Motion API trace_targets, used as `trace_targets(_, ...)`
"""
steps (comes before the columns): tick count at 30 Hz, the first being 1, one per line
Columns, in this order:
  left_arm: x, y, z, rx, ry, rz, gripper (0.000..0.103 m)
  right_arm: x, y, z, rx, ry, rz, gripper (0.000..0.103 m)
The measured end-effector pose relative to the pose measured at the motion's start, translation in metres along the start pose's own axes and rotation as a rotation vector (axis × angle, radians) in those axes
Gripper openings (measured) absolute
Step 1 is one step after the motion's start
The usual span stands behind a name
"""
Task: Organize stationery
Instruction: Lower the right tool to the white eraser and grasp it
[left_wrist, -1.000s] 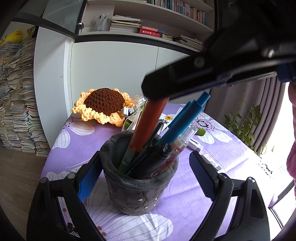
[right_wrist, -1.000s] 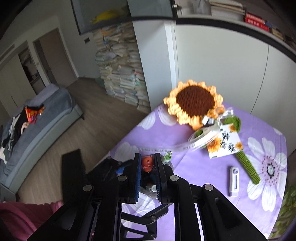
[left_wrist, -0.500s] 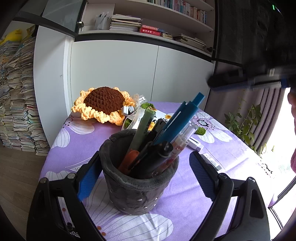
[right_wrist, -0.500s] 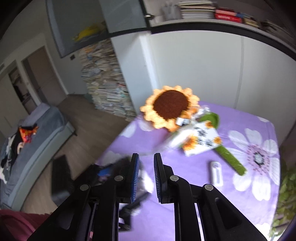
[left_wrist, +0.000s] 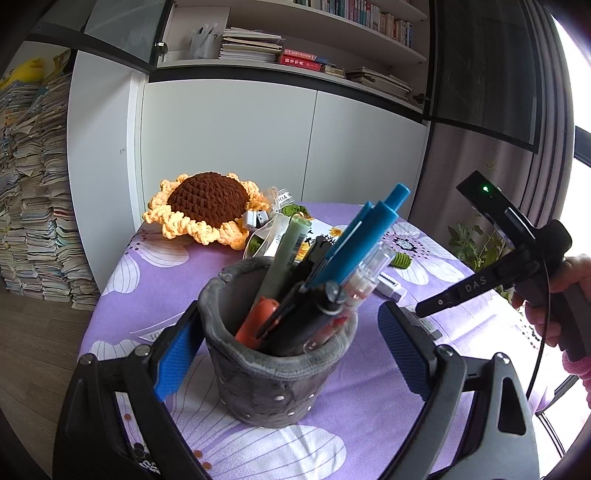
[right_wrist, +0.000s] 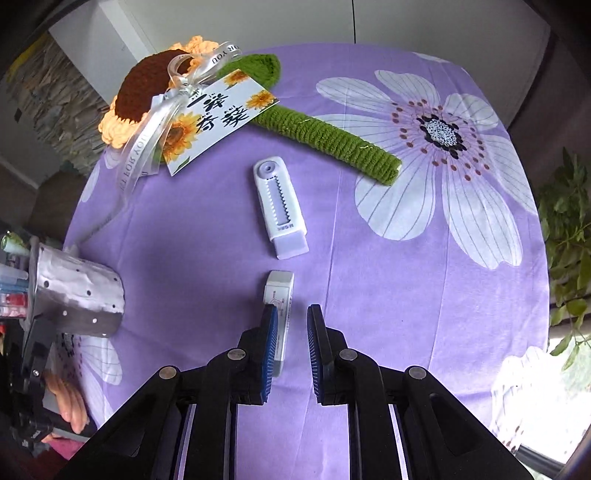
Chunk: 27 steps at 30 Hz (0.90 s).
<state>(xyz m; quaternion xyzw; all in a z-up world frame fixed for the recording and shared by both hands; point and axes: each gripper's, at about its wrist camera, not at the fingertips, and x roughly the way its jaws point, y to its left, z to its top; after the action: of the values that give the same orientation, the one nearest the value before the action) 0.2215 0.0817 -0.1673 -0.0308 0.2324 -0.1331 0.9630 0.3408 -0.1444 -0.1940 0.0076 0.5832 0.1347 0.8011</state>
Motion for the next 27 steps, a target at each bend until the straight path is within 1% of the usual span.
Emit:
trace_targets(3, 0.0, 0.0, 0.0, 0.0, 0.0, 0.0, 0.092, 0.002, -0.001, 0.003, 0.012, -0.003, 0.014, 0.028)
trace_targets(4, 0.0, 0.0, 0.0, 0.0, -0.001, 0.0, 0.092, 0.003, -0.001, 0.003, 0.013, 0.0, 0.021, 0.029)
trace_targets(7, 0.0, 0.0, 0.0, 0.0, 0.0, 0.0, 0.092, 0.009, 0.002, 0.004, 0.004, 0.014, 0.025, 0.029)
trace_targets(13, 0.0, 0.0, 0.0, -0.001, 0.0, 0.0, 0.092, 0.012, 0.016, 0.007, -0.044, 0.008, -0.016, 0.029)
trace_targets(15, 0.0, 0.001, 0.0, -0.002, 0.001, 0.001, 0.092, 0.015, 0.028, 0.006, -0.061, 0.004, -0.03, 0.029)
trace_targets(19, -0.001, 0.001, 0.0, -0.002, 0.0, 0.001, 0.092, 0.019, 0.041, 0.007, -0.102, -0.006, -0.079, 0.029)
trace_targets(20, -0.001, 0.001, 0.0, -0.002, -0.001, 0.0, 0.092, 0.02, 0.042, 0.008, -0.104, -0.007, -0.086, 0.026)
trace_targets(21, -0.001, 0.001, 0.0, -0.001, -0.002, -0.001, 0.092, 0.02, 0.043, 0.008, -0.109, -0.011, -0.096, 0.018)
trace_targets(22, -0.001, 0.002, 0.0, 0.0, -0.003, -0.001, 0.092, 0.02, 0.045, 0.006, -0.113, -0.017, -0.102, 0.018)
trace_targets(24, -0.001, 0.002, 0.0, 0.0, -0.004, -0.002, 0.092, 0.019, 0.046, 0.003, -0.106, -0.027, -0.09, 0.018)
trace_targets(27, -0.002, 0.003, 0.0, -0.001, -0.013, 0.0, 0.09, 0.004, 0.051, 0.0, -0.112, -0.068, -0.062, 0.018)
